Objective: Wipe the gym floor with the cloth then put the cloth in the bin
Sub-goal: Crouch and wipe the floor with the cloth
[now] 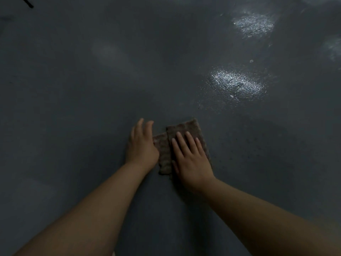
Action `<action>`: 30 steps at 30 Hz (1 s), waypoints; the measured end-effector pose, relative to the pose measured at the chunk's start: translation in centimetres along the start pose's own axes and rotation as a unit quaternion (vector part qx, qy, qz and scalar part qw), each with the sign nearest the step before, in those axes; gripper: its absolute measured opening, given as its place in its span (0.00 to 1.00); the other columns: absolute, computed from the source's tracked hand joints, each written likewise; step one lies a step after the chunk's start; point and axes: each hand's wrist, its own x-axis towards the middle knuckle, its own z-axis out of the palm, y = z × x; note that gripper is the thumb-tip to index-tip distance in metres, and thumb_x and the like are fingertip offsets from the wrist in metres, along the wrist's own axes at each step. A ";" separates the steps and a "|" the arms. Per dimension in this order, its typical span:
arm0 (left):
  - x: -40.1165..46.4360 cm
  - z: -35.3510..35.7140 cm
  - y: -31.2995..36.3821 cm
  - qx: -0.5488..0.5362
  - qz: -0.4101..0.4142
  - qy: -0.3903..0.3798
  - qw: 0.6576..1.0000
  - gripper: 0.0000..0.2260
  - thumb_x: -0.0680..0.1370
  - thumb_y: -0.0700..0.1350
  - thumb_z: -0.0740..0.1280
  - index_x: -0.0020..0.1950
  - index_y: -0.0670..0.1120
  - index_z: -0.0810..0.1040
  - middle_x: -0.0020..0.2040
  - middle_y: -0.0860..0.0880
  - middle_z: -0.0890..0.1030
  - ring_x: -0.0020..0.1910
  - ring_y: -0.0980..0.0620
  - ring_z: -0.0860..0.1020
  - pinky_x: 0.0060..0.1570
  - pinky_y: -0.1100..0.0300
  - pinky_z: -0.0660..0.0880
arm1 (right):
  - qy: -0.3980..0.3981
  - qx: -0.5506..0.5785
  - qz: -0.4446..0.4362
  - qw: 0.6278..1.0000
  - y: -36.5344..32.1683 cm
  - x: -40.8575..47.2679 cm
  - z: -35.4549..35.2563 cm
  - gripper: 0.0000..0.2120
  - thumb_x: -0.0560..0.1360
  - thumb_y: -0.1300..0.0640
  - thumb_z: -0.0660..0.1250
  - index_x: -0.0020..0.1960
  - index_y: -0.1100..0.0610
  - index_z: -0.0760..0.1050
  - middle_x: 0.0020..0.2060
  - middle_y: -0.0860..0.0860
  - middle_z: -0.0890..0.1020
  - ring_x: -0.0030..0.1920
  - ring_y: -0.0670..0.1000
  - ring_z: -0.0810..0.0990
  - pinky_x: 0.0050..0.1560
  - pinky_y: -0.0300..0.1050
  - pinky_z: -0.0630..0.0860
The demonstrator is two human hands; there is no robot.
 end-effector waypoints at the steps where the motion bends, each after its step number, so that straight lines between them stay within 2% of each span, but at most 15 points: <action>1: 0.4 -0.4 0.0 0.024 -0.041 -0.045 0.998 0.33 0.75 0.42 0.65 0.77 0.46 0.52 0.77 0.41 0.48 0.75 0.40 0.49 0.73 0.50 0.51 | -0.012 -0.010 -0.002 1.000 0.1 0.2 0.1 0.31 0.76 0.41 0.49 0.72 0.59 0.66 0.72 0.57 0.66 0.72 0.59 0.62 0.71 0.57 0.54; 3: 1.0 -1.1 0.5 0.062 -0.082 -0.137 0.985 0.43 0.73 0.49 0.69 0.78 0.51 0.43 0.77 0.43 0.41 0.76 0.41 0.44 0.73 0.49 0.49 | -0.016 -0.028 -0.028 0.999 1.1 0.9 0.0 0.35 0.74 0.37 0.49 0.72 0.58 0.66 0.71 0.56 0.66 0.71 0.60 0.64 0.73 0.57 0.53; 5: 1.4 -1.4 1.0 0.098 -0.075 -0.180 0.976 0.51 0.69 0.57 0.73 0.78 0.52 0.39 0.77 0.41 0.37 0.76 0.41 0.41 0.73 0.48 0.48 | -0.020 -0.042 -0.043 0.998 2.5 2.1 -0.3 0.33 0.74 0.36 0.50 0.70 0.56 0.69 0.69 0.55 0.70 0.70 0.60 0.68 0.69 0.55 0.54; 7: 1.5 -1.4 1.3 0.125 -0.072 -0.205 0.968 0.57 0.65 0.62 0.74 0.77 0.52 0.35 0.76 0.39 0.34 0.76 0.40 0.39 0.73 0.48 0.46 | -0.014 -0.037 -0.027 0.999 4.1 3.6 -1.1 0.33 0.74 0.37 0.50 0.71 0.54 0.69 0.69 0.54 0.71 0.69 0.61 0.68 0.71 0.54 0.57; 8: 1.6 -1.3 1.3 0.139 -0.069 -0.212 0.965 0.60 0.63 0.63 0.75 0.77 0.51 0.34 0.75 0.38 0.33 0.76 0.40 0.38 0.73 0.48 0.46 | -0.007 -0.034 -0.010 0.999 4.9 4.5 -1.6 0.34 0.73 0.36 0.48 0.72 0.53 0.67 0.71 0.54 0.69 0.71 0.61 0.66 0.72 0.53 0.56; 10: 1.6 -1.1 1.4 0.160 -0.061 -0.215 0.961 0.62 0.62 0.62 0.77 0.76 0.50 0.33 0.75 0.37 0.33 0.76 0.40 0.38 0.73 0.48 0.49 | 0.004 -0.031 0.044 0.999 7.0 6.2 -2.8 0.36 0.73 0.34 0.42 0.76 0.50 0.56 0.76 0.53 0.57 0.76 0.61 0.53 0.73 0.54 0.46; 12: 1.6 -1.1 1.5 0.151 -0.065 -0.209 0.964 0.61 0.62 0.60 0.78 0.77 0.49 0.34 0.75 0.37 0.33 0.76 0.40 0.38 0.73 0.48 0.52 | 0.000 -0.024 0.130 0.991 9.4 7.5 -4.0 0.33 0.76 0.33 0.45 0.77 0.45 0.47 0.77 0.53 0.46 0.76 0.61 0.41 0.73 0.57 0.39; 15: 1.5 -1.0 1.6 0.138 -0.065 -0.198 0.968 0.61 0.62 0.59 0.78 0.77 0.49 0.35 0.76 0.38 0.34 0.76 0.41 0.39 0.73 0.49 0.54 | 0.000 -0.006 0.237 0.972 11.6 9.1 -5.5 0.33 0.76 0.33 0.49 0.77 0.41 0.44 0.77 0.55 0.41 0.75 0.63 0.36 0.71 0.63 0.37; 18: 1.4 -1.1 1.6 0.133 -0.059 -0.184 0.972 0.61 0.61 0.59 0.78 0.77 0.49 0.36 0.76 0.39 0.35 0.76 0.41 0.39 0.72 0.50 0.54 | -0.004 0.015 0.274 0.962 10.3 10.5 -5.7 0.32 0.77 0.35 0.49 0.77 0.43 0.43 0.77 0.57 0.40 0.74 0.65 0.36 0.71 0.65 0.37; 20: 1.3 -1.1 1.6 0.132 -0.058 -0.182 0.973 0.61 0.61 0.59 0.79 0.77 0.49 0.36 0.76 0.38 0.36 0.76 0.41 0.39 0.73 0.50 0.54 | -0.004 0.006 0.247 0.969 8.1 11.1 -5.4 0.31 0.78 0.36 0.49 0.77 0.41 0.43 0.77 0.57 0.40 0.74 0.67 0.36 0.70 0.67 0.37; 23: 1.5 -1.1 1.6 0.132 -0.064 -0.183 0.972 0.62 0.61 0.59 0.79 0.77 0.49 0.36 0.76 0.38 0.36 0.76 0.41 0.39 0.73 0.51 0.53 | -0.023 -0.015 0.126 0.992 4.1 11.0 -4.4 0.30 0.78 0.35 0.47 0.76 0.39 0.43 0.77 0.56 0.39 0.73 0.67 0.35 0.69 0.67 0.35; 26: 1.6 -1.0 1.5 0.121 -0.073 -0.178 0.974 0.62 0.61 0.57 0.79 0.77 0.46 0.37 0.76 0.39 0.36 0.76 0.42 0.40 0.73 0.52 0.51 | -0.051 -0.021 0.019 0.998 -0.1 8.6 -3.0 0.29 0.78 0.36 0.45 0.76 0.39 0.42 0.76 0.55 0.38 0.73 0.66 0.33 0.68 0.66 0.31; 30: 0.9 -1.1 0.6 0.101 -0.063 -0.155 0.981 0.58 0.65 0.55 0.77 0.77 0.44 0.37 0.77 0.42 0.38 0.77 0.45 0.41 0.74 0.52 0.49 | -0.068 -0.017 -0.020 0.997 -1.2 5.7 -1.9 0.29 0.78 0.37 0.44 0.76 0.40 0.42 0.77 0.53 0.38 0.73 0.64 0.32 0.68 0.62 0.28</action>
